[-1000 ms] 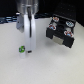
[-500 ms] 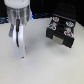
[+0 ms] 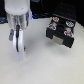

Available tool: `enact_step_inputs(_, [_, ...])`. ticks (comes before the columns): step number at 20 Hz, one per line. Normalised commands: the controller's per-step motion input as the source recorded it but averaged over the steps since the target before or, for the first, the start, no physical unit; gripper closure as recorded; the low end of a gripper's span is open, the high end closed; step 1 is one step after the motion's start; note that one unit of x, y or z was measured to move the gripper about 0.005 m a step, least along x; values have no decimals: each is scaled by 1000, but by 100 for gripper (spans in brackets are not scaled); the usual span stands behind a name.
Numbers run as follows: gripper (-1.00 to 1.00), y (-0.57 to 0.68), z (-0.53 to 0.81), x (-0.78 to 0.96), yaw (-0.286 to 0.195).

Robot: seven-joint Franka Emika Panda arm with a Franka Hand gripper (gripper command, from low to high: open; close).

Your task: Open the kcup holder, insert the kcup into the holder, and close the kcup holder

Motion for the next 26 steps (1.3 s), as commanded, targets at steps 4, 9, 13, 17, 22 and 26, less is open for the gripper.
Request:
enact_step_inputs(4, [-100, 5, -168, -51, -156])
enact_step_inputs(9, [100, -12, -103, -64, -161])
enact_step_inputs(13, [100, 19, 17, -22, -29])
enact_step_inputs(17, [100, 9, 5, -46, -34])
enact_step_inputs(22, [100, -17, -8, -81, -86])
enact_step_inputs(26, [100, 2, 24, -21, -96])
